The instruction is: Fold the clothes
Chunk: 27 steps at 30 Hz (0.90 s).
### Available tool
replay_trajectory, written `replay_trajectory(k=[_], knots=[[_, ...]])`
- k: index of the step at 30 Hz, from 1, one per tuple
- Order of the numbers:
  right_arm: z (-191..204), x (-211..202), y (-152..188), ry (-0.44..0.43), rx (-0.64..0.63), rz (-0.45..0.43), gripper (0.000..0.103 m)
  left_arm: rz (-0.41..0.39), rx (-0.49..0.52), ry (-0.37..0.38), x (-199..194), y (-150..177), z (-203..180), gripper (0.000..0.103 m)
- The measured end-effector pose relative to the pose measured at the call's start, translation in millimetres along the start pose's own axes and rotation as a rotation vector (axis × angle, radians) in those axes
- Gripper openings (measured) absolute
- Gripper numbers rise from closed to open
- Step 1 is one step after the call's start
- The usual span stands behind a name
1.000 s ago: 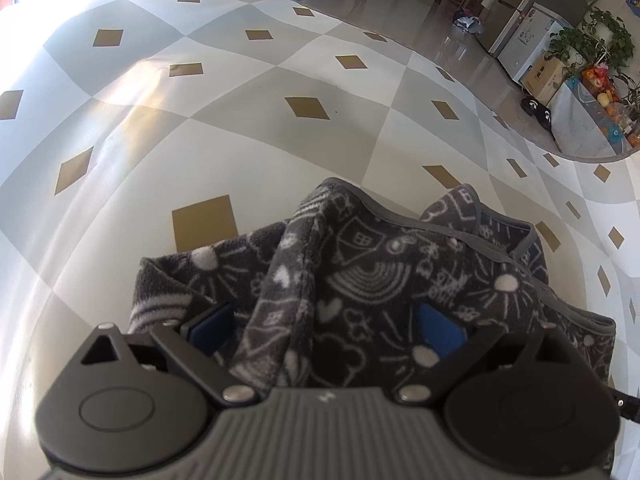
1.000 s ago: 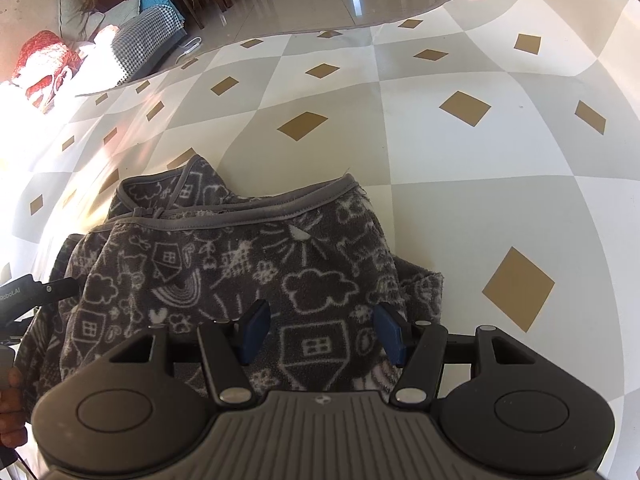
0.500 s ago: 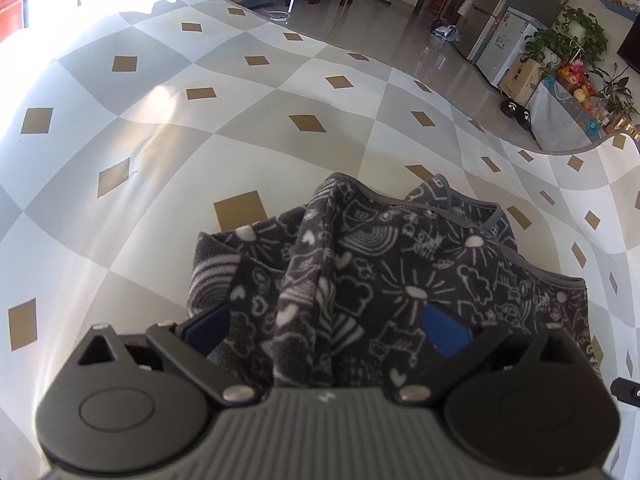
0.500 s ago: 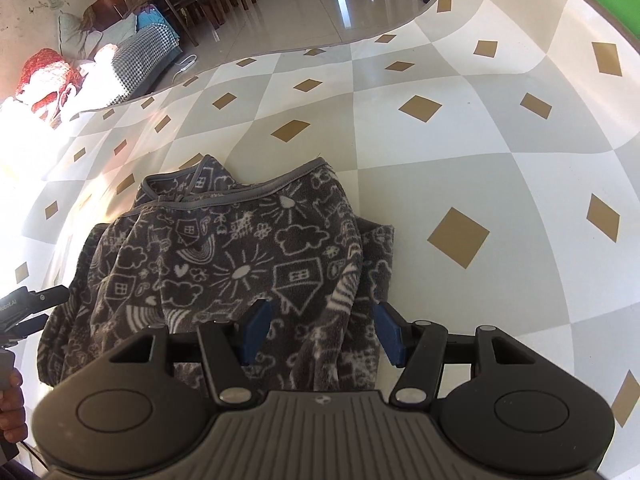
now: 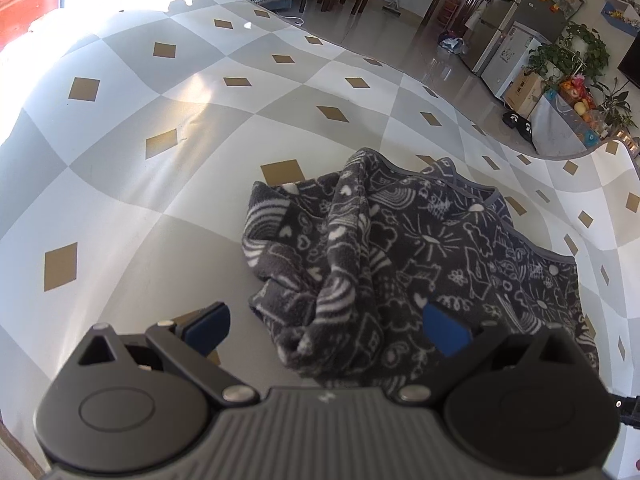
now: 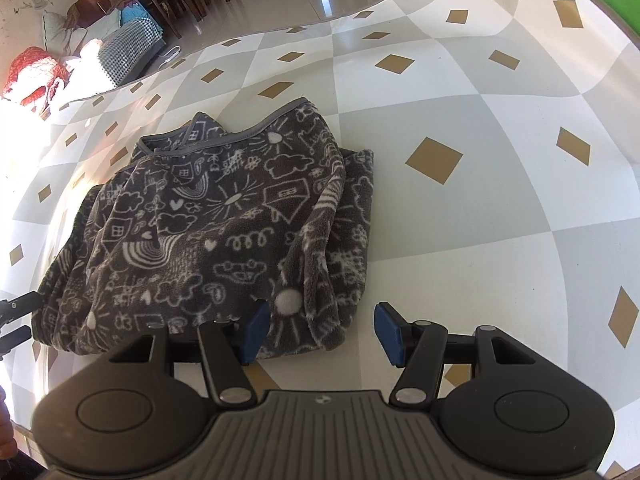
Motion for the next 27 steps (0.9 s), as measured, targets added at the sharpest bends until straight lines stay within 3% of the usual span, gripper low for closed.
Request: replay_trajectory(k=[6,16,27], knots=[[-5,0,10,0.028,0.037,-0.028,0.056,-0.021,0.031,-0.022,-1,4,4,0.103],[-4,4,20,0.002,0.083,-0.065,0.056,-0.035,0.030,-0.046,6,6,7,0.103],[-3,4,25,-0.002,0.075,-0.090,0.053,-0.136,0.164,-0.093,2,6,-7,0.098]])
Point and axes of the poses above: each gripper's, at about its wrist camera, not at the fingertips, and x roughly the way its jaws point, z to its left, y to its underside, the point moved 8 cm from there along x, roughly the way its jaws point, and after that the axes turned 12 degrees about -y, right-handed, at the moved point
